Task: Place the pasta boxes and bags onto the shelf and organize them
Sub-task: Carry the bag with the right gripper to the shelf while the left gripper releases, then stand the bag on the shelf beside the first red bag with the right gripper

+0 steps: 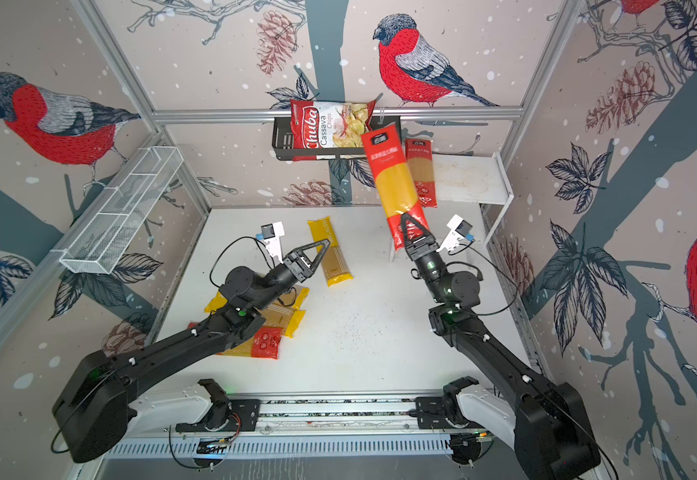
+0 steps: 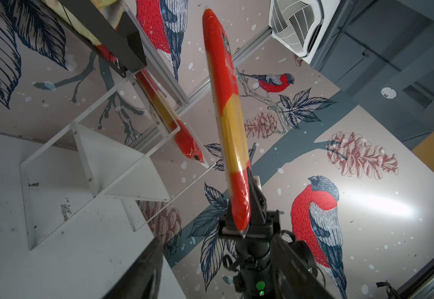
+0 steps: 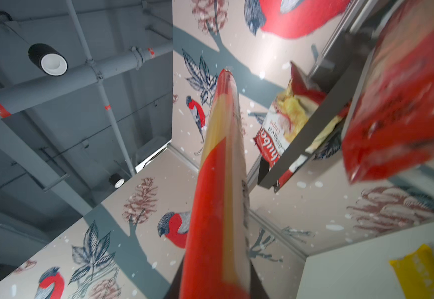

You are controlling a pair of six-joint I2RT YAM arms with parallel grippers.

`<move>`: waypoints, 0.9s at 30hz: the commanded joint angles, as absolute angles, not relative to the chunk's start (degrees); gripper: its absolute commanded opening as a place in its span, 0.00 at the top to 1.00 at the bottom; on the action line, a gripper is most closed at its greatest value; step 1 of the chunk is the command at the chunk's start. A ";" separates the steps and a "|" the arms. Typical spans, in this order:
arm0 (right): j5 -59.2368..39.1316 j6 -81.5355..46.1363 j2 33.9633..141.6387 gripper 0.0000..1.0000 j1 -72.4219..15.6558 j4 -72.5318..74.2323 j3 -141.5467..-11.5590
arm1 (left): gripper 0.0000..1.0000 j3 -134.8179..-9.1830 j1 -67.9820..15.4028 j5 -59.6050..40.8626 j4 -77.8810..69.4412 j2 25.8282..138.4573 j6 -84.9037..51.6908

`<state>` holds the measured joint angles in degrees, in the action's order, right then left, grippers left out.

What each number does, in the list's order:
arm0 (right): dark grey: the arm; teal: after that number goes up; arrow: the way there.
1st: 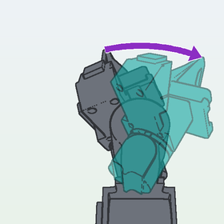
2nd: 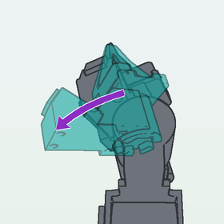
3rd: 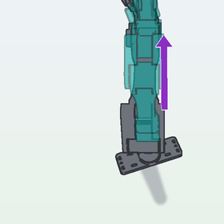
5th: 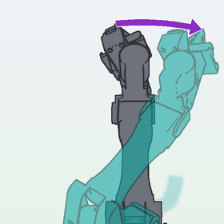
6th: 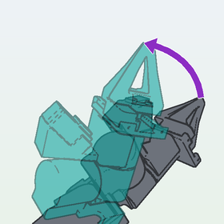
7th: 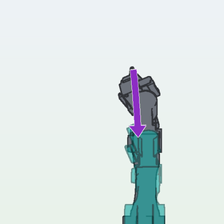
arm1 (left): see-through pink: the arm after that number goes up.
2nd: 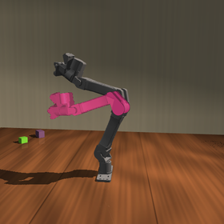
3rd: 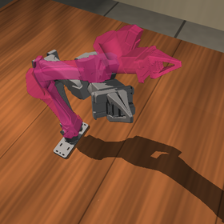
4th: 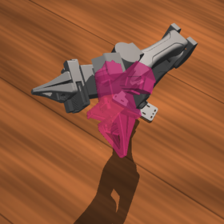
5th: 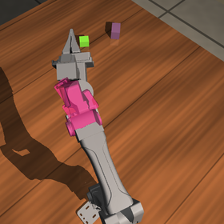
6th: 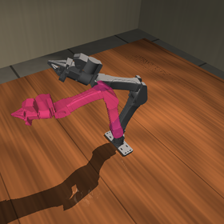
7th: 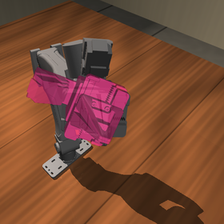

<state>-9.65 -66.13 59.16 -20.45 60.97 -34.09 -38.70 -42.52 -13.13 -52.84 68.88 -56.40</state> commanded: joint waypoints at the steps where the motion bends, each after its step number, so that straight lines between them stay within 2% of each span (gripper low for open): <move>1: -9.31 -68.07 56.95 1.00 -15.31 57.64 -37.22 | 0.35 -37.71 -45.03 -10.23 -52.31 69.38 -53.01; 5: -6.18 -70.82 55.34 1.00 -7.18 46.88 -39.26 | 0.35 -35.73 -47.58 -9.78 -54.05 71.55 -54.08; 12: -8.54 -76.25 58.39 1.00 3.55 40.48 -41.61 | 0.35 -34.28 -50.26 -9.76 -55.57 74.39 -55.55; 27: -16.76 -82.73 72.29 0.99 5.46 34.91 -55.15 | 0.35 -34.19 -50.54 -9.84 -55.85 75.84 -56.32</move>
